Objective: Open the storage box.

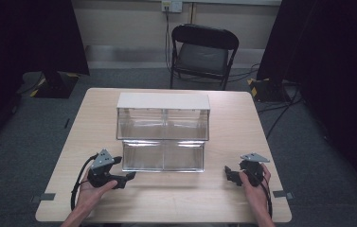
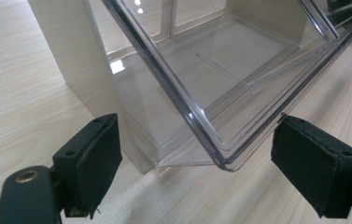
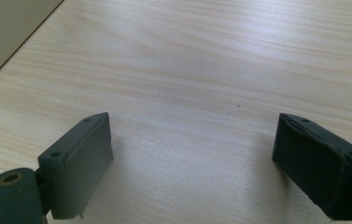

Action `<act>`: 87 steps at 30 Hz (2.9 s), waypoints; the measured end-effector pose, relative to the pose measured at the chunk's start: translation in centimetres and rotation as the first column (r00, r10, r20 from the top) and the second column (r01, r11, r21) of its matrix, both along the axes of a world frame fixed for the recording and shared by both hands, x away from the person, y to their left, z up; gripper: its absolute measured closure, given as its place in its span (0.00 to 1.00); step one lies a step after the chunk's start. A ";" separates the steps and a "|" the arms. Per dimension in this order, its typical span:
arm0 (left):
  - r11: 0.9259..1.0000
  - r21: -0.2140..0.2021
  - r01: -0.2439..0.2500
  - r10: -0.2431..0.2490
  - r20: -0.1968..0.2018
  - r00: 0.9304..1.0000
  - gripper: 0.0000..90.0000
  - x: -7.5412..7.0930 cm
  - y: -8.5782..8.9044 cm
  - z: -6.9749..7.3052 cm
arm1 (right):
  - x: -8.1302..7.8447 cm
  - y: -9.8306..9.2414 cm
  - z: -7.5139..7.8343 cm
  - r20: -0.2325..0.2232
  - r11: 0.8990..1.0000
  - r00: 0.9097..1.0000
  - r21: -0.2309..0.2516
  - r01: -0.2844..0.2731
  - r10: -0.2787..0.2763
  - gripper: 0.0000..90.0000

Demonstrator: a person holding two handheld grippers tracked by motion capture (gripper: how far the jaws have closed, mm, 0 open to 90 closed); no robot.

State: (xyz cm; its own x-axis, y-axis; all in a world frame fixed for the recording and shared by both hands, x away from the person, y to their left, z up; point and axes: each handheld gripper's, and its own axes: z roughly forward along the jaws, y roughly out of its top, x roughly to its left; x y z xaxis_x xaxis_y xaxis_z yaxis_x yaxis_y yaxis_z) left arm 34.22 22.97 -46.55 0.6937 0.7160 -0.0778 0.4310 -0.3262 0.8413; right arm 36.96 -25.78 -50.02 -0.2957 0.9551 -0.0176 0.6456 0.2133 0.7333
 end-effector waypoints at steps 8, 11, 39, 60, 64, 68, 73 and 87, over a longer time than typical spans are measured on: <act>1.000 -0.005 0.006 -0.006 -0.007 1.000 0.19 0.0 0.0 0.1 | 0.0 0.0 0.0 0.000 1.000 1.000 0.000 0.000 0.000 0.12; 1.000 -0.005 0.007 -0.007 -0.005 1.000 0.20 -0.1 0.0 0.1 | 0.0 0.0 0.0 0.001 1.000 1.000 0.000 -0.001 0.001 0.12; 0.999 -0.044 0.027 -0.027 0.005 1.000 0.19 -0.5 0.3 0.8 | 0.0 0.0 0.0 0.000 1.000 1.000 0.000 0.000 0.000 0.12; 0.998 -0.059 0.010 -0.008 0.031 0.999 0.18 -0.7 0.2 1.3 | 0.0 0.0 0.0 0.000 1.000 1.000 0.000 -0.001 0.001 0.12; 0.998 -0.058 0.011 -0.009 0.031 0.999 0.18 -0.7 0.2 1.3 | 0.0 0.0 0.0 0.001 1.000 1.000 0.000 -0.001 0.001 0.12; 0.998 -0.060 0.014 -0.012 0.034 0.999 0.18 -0.7 0.1 1.5 | 0.0 0.0 0.0 0.000 1.000 1.000 0.000 -0.001 0.001 0.12; 0.998 -0.061 0.014 -0.012 0.032 0.999 0.17 -0.6 0.1 1.6 | 0.0 0.0 0.0 0.001 1.000 1.000 -0.001 -0.001 0.001 0.12; 0.997 -0.074 0.009 -0.006 0.042 0.999 0.17 -0.7 0.1 2.3 | 0.0 0.0 0.0 0.000 1.000 1.000 0.000 0.000 0.000 0.12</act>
State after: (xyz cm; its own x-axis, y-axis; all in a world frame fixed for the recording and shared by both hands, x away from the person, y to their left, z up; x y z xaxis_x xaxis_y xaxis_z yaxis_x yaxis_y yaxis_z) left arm 33.52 23.06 -44.29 0.7027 0.7042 -0.1018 0.3931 -0.2649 0.8805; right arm 36.98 -25.79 -50.03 -0.2961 0.9550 -0.0179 0.6453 0.2138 0.7334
